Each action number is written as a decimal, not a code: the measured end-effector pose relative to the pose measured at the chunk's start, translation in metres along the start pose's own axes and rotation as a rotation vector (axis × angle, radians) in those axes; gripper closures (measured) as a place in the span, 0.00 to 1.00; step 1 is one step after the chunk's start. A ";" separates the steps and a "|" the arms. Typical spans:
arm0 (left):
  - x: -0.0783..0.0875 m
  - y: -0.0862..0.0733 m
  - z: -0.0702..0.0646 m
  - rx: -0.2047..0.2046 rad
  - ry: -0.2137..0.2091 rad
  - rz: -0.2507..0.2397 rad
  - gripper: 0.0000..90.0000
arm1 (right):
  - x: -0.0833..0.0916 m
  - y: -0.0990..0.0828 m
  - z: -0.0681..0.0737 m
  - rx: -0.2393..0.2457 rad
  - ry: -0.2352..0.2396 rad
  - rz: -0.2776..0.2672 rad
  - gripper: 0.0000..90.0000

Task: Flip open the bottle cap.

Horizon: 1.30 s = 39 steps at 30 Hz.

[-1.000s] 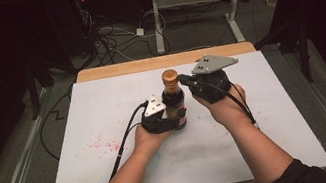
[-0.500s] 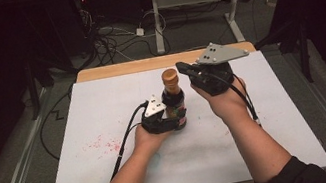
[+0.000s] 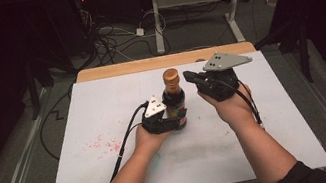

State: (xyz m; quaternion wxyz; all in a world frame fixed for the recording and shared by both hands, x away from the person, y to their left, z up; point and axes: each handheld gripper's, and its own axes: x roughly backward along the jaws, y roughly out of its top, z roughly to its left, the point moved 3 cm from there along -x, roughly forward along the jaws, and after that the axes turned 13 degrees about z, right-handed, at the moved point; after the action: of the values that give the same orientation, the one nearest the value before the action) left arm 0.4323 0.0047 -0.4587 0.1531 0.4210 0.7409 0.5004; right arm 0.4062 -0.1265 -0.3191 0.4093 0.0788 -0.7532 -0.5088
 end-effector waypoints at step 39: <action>0.000 -0.001 -0.001 0.008 -0.014 -0.017 0.32 | -0.009 0.006 0.010 0.044 0.006 0.044 1.00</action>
State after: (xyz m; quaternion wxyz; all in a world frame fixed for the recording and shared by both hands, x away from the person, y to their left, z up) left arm 0.4311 0.0035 -0.4588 0.1610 0.4190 0.7453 0.4930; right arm 0.4068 -0.1119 -0.3202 0.4210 0.0729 -0.7645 -0.4827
